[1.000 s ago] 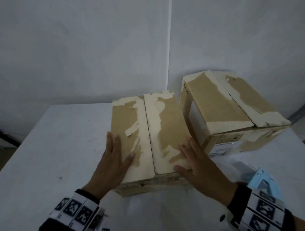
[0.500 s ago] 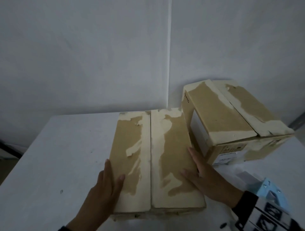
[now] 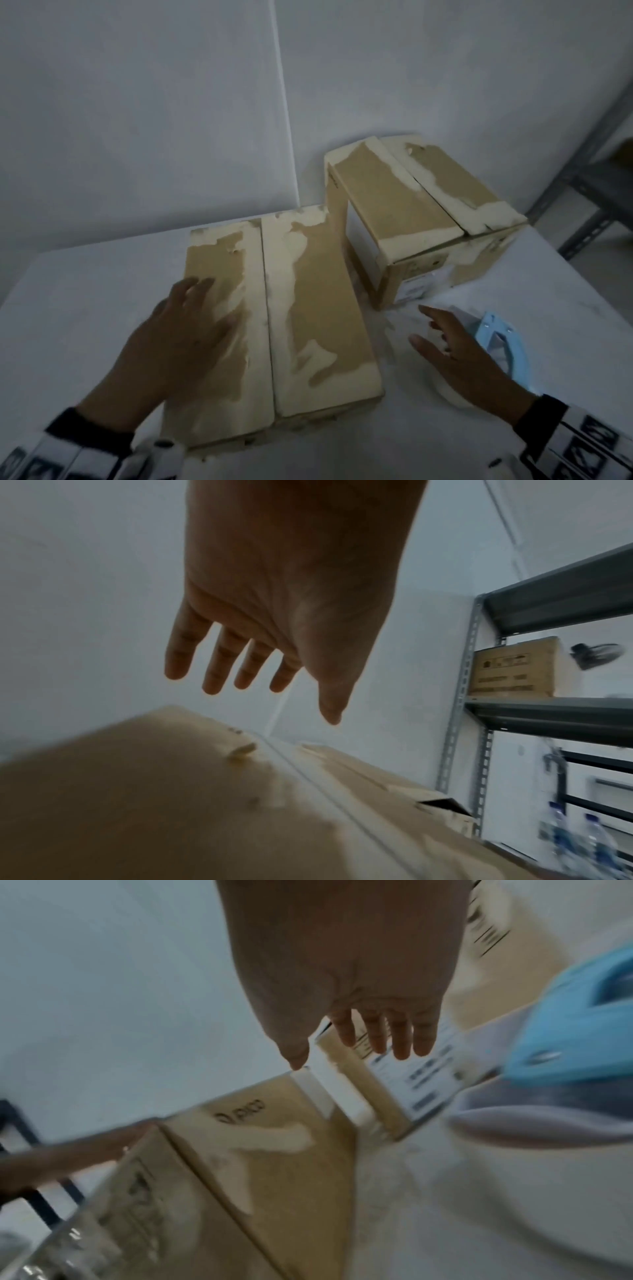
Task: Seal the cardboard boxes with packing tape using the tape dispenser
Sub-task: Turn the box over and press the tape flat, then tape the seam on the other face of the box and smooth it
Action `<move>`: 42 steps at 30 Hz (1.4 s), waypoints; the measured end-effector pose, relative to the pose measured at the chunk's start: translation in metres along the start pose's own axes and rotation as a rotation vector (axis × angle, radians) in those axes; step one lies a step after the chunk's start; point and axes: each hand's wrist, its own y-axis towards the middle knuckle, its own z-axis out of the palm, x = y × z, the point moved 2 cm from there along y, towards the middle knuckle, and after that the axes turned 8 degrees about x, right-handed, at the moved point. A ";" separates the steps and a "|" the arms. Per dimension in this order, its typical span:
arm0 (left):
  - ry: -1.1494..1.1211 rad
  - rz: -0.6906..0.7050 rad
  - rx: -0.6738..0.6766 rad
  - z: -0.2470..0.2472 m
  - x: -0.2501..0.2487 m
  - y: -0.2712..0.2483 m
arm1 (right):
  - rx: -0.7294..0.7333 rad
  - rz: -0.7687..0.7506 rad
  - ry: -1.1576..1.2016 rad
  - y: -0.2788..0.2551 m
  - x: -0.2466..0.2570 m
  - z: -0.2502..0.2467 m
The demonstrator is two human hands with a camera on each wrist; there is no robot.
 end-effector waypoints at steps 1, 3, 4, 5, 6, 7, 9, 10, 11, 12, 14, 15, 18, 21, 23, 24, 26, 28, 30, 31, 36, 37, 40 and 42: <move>0.040 0.065 0.016 -0.001 -0.009 0.006 | -0.067 0.005 -0.068 -0.008 -0.014 -0.009; 0.150 0.191 0.065 0.004 -0.030 0.016 | -0.157 0.021 -0.216 -0.023 -0.040 -0.024; 0.200 0.228 0.094 0.007 -0.041 0.021 | -0.172 0.042 -0.263 -0.028 -0.053 -0.028; 0.237 0.259 0.117 0.011 -0.049 0.027 | -0.183 0.075 -0.286 -0.034 -0.067 -0.031; 0.256 0.280 0.149 0.015 -0.058 0.031 | -0.207 0.110 -0.317 -0.038 -0.079 -0.033; 0.263 0.294 0.179 0.018 -0.066 0.035 | -0.226 0.143 -0.349 -0.042 -0.087 -0.035; 0.278 0.300 0.244 0.024 -0.077 0.041 | -0.233 0.195 -0.361 -0.049 -0.097 -0.036; 0.300 0.290 0.285 0.026 -0.083 0.044 | -0.221 0.217 -0.369 -0.054 -0.103 -0.037; 0.311 0.273 0.319 0.028 -0.087 0.046 | -0.177 0.245 -0.376 -0.059 -0.107 -0.037; 0.302 0.251 0.349 0.029 -0.089 0.048 | -0.109 0.276 -0.370 -0.063 -0.113 -0.036; 0.265 0.226 0.382 0.031 -0.092 0.050 | -0.005 0.328 -0.393 -0.071 -0.123 -0.033; 0.252 0.222 0.384 0.032 -0.092 0.049 | 0.000 0.338 -0.434 -0.073 -0.127 -0.033; 0.214 0.208 0.378 0.032 -0.093 0.046 | -0.072 0.342 -0.457 -0.073 -0.131 -0.035; 0.196 0.204 0.376 0.029 -0.096 0.043 | -0.101 0.308 -0.392 -0.071 -0.130 -0.037; 0.186 0.201 0.376 0.028 -0.097 0.042 | -0.106 0.262 -0.448 -0.075 -0.126 -0.040; 0.185 0.201 0.374 0.028 -0.097 0.042 | -0.095 0.230 -0.472 -0.079 -0.123 -0.043; 0.173 0.207 0.378 0.029 -0.094 0.044 | -0.070 0.148 -0.471 -0.086 -0.109 -0.052; 0.137 0.213 0.387 0.029 -0.088 0.045 | -0.084 0.128 -0.423 -0.091 -0.085 -0.067; 0.106 0.219 0.386 0.028 -0.084 0.047 | -0.076 0.132 -0.378 -0.093 -0.056 -0.086; 0.099 0.221 0.384 0.027 -0.083 0.048 | -0.072 0.131 -0.348 -0.092 -0.041 -0.095; 0.075 0.251 0.374 0.024 -0.083 0.051 | -0.164 0.049 -0.233 -0.077 0.025 -0.127; 0.057 0.248 0.380 0.022 -0.083 0.051 | -0.176 0.038 -0.200 -0.072 0.035 -0.129; -0.039 0.226 0.372 0.012 -0.080 0.053 | -0.207 -0.019 -0.070 -0.055 0.062 -0.129; -0.119 0.231 0.324 0.002 -0.078 0.054 | -0.218 -0.088 0.031 -0.046 0.081 -0.128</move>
